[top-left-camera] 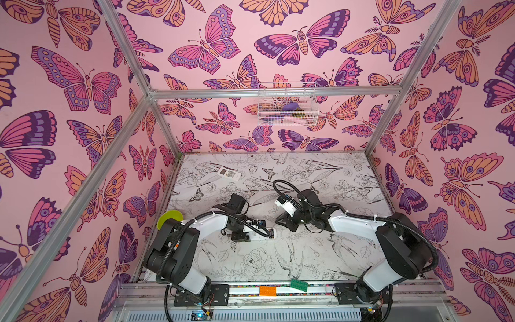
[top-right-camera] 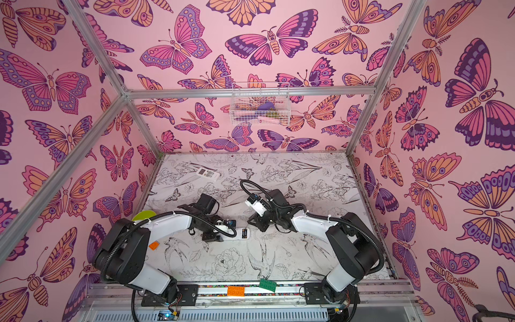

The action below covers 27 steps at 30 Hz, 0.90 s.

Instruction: Unload the batteries from the remote control

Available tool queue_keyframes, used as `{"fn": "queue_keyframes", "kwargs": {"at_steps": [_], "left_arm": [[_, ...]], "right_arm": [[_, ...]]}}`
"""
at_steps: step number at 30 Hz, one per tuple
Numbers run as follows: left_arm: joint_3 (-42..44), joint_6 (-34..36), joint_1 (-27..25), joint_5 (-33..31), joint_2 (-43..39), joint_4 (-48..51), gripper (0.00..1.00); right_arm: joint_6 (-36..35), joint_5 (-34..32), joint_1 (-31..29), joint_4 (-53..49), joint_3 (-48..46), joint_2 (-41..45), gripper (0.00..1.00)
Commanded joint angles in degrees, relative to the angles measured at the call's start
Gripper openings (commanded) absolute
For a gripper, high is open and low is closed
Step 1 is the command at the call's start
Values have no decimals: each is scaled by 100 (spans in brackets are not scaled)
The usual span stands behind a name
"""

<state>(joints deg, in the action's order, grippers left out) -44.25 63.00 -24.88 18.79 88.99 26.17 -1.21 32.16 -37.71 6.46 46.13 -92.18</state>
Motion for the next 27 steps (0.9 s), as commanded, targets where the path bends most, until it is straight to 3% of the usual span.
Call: {"fn": "queue_keyframes", "kwargs": {"at_steps": [1,6,12,15,18,23,27], "left_arm": [[3,183,-52,239,-79,-8,12],[12,171,-52,236,-149,-7,12],[45,167,-51,202,-232,-24,13],[48,155,-49,213,-237,-35,15],[39,119,-55,230,-237,-36,14],[-153,-52,-52,8,-325,-57,1],[-399,-342,-52,-519,-408,-221,0]], "right_arm": [[418,1083,12,-284,33,-113,0],[863,1467,250,193,-49,-19,0],[633,1294,313,-292,17,304,0],[479,938,320,-559,10,649,0],[527,126,300,-906,21,948,0],[1618,-904,300,-1126,-171,1457,0],[2532,-1274,293,-633,-508,1941,0]]}}
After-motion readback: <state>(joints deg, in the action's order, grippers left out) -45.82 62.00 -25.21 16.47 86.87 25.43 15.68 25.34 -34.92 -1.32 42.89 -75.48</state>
